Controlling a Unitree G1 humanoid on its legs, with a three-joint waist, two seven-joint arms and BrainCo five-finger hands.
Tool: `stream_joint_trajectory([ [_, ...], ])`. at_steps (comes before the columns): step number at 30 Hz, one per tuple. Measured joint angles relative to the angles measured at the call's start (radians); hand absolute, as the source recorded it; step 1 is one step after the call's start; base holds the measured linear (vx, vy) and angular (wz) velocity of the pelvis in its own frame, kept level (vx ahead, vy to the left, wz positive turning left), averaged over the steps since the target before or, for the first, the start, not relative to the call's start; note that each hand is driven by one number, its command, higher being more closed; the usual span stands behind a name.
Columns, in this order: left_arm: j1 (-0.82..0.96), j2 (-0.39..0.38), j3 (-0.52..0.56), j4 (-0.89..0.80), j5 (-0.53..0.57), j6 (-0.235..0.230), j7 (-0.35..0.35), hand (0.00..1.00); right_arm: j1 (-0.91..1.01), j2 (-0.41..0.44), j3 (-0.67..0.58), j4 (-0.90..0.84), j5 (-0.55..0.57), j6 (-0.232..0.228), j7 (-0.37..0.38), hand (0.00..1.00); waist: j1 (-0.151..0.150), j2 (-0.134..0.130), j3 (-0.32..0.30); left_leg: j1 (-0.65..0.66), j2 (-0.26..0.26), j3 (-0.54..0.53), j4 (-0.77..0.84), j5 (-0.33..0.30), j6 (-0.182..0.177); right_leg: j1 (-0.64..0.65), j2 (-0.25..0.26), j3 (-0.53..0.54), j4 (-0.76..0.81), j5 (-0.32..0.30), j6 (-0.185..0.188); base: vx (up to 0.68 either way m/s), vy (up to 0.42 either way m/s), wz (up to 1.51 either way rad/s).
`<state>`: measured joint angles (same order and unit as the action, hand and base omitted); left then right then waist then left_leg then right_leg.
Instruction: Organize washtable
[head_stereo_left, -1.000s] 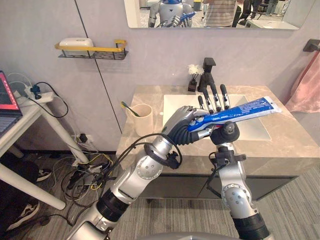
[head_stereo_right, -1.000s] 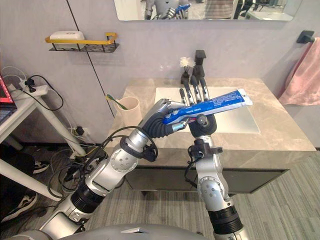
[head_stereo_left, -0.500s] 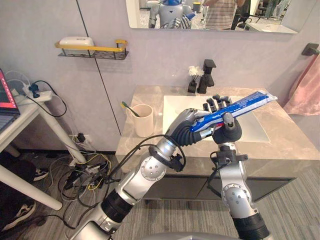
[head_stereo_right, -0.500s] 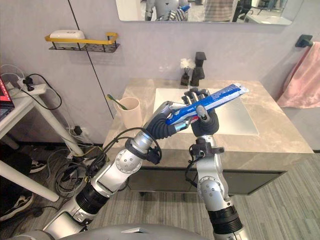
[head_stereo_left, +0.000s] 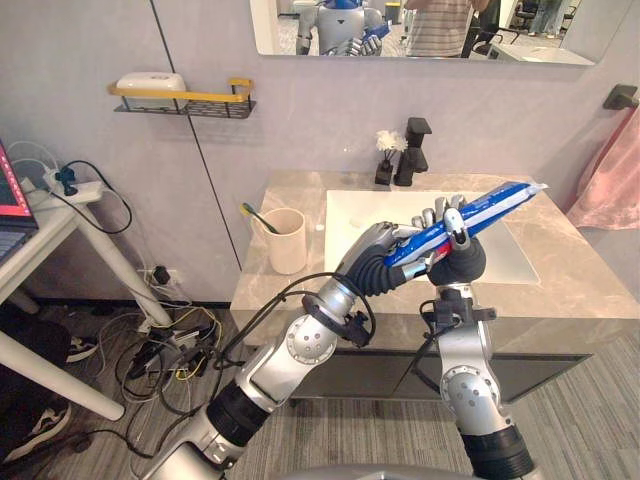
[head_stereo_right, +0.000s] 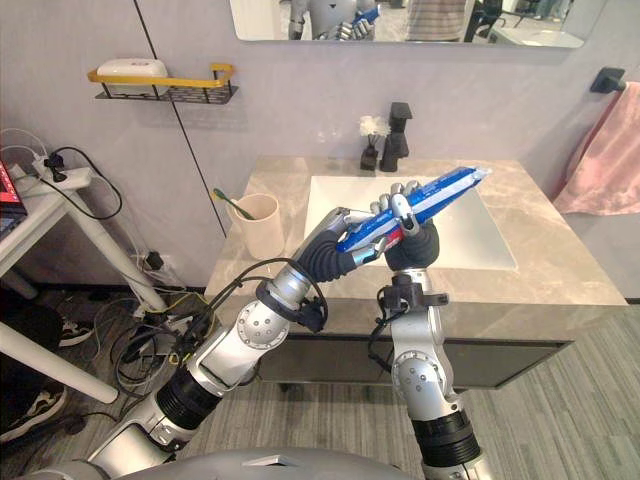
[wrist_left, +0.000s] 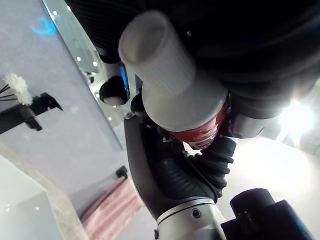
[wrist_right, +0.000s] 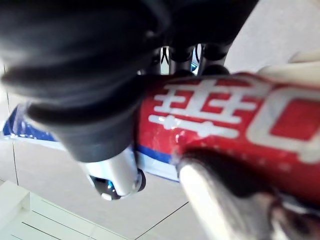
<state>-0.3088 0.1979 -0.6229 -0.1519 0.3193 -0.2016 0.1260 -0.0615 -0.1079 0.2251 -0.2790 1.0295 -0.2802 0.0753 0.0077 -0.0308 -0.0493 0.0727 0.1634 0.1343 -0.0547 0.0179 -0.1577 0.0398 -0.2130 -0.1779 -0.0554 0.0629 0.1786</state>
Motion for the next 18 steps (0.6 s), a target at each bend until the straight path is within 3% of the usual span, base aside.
stream_joint_trajectory([
  [8, 0.014, 0.006, 0.006, 0.003, 0.015, 0.000, -0.010, 0.00, -0.002, 0.001, -0.022, 0.000, -0.038, 0.004, -0.008, 1.00, 0.000, 0.003, 0.001, 0.001, 0.000, 0.000, 0.000, 0.000, 0.000, 0.000, 0.000, 0.000, 0.001, 0.000, 0.000, 0.00, 0.000, 0.00],
  [11, 0.027, 0.009, 0.049, -0.029, 0.067, -0.001, -0.001, 0.00, -0.029, 0.001, -0.021, 0.001, -0.040, 0.012, -0.007, 1.00, -0.001, 0.009, 0.004, 0.002, 0.000, 0.000, 0.000, 0.000, 0.000, 0.001, 0.000, 0.000, 0.001, 0.000, 0.000, 0.00, 0.000, 0.00],
  [15, 0.063, 0.038, 0.156, -0.122, 0.120, -0.006, 0.024, 0.00, -0.065, 0.004, -0.023, 0.007, -0.040, 0.013, -0.002, 1.00, 0.001, 0.024, 0.014, 0.005, 0.000, -0.004, 0.000, 0.000, 0.000, 0.008, 0.000, -0.003, 0.001, 0.000, 0.000, 0.00, 0.000, 0.02],
  [18, 0.114, 0.059, 0.315, -0.247, 0.136, -0.015, 0.074, 0.00, -0.064, 0.001, -0.044, 0.021, -0.040, 0.021, -0.005, 1.00, 0.005, 0.033, 0.019, 0.006, 0.000, -0.013, 0.001, 0.000, 0.000, 0.016, 0.000, -0.013, 0.001, -0.002, -0.001, 0.00, -0.006, 0.09],
])
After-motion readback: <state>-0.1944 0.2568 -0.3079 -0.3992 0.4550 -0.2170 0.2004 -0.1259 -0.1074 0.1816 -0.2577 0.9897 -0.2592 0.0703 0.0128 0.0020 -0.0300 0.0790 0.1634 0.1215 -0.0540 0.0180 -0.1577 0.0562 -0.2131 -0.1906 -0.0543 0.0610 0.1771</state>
